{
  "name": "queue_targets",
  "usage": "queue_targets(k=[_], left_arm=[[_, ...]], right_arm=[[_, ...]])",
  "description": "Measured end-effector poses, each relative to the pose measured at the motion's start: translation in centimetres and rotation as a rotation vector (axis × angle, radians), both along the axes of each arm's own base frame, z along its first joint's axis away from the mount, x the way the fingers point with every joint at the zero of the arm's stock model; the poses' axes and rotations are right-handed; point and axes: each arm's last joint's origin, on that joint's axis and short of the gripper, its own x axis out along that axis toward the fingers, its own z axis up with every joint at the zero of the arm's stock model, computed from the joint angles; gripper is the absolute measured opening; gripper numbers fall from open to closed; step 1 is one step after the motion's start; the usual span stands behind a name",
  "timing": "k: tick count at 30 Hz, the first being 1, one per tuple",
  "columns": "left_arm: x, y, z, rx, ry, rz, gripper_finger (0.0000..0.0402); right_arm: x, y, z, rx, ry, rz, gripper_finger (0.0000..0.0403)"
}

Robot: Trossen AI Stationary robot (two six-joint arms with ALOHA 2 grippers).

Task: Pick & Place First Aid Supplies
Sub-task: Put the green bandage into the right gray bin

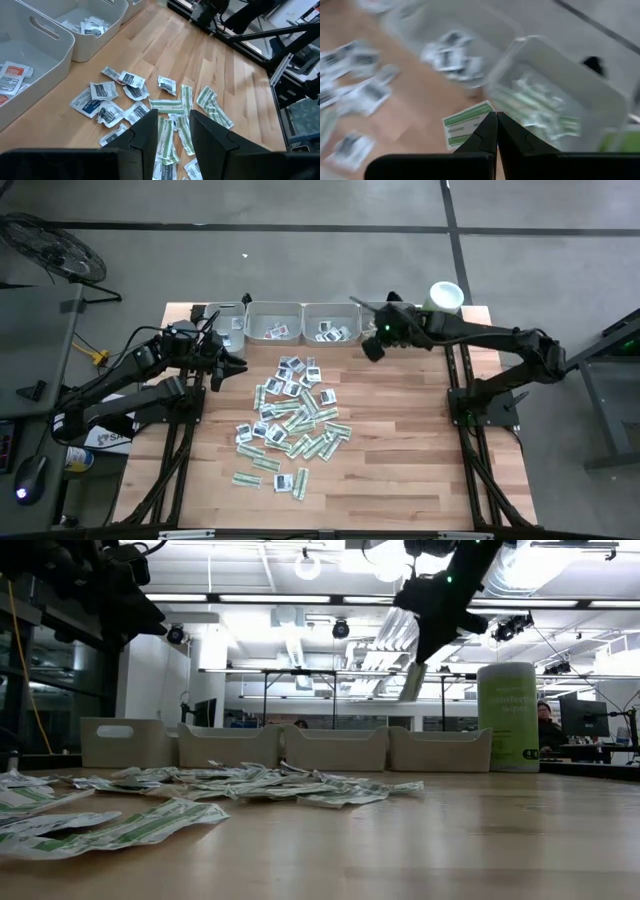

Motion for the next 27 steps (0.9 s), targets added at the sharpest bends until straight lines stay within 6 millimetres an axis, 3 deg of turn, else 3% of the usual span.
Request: queue_targets(k=[8,15,20,27], left_arm=[[0.0,0.1,0.0,0.015,0.01,0.045,0.0112],[-0.1,0.4,0.0,0.005,0.023,0.149,0.0112],[-0.1,0.5,-0.1,-0.003,0.026,0.186,0.0112],[-0.2,0.6,-0.1,0.001,0.03,0.222,0.0112]], right_arm=[[-2.6,-4.8,-1.1,-0.016,0.024,-0.212,0.0],[-4.3,-7.7,-3.8,0.034,-0.136,-0.393,0.0],[-4.7,-8.4,-5.7,0.044,-0.283,-0.466,0.0],[-5.1,-7.5,-8.3,0.097,-0.295,-0.515,0.0]])
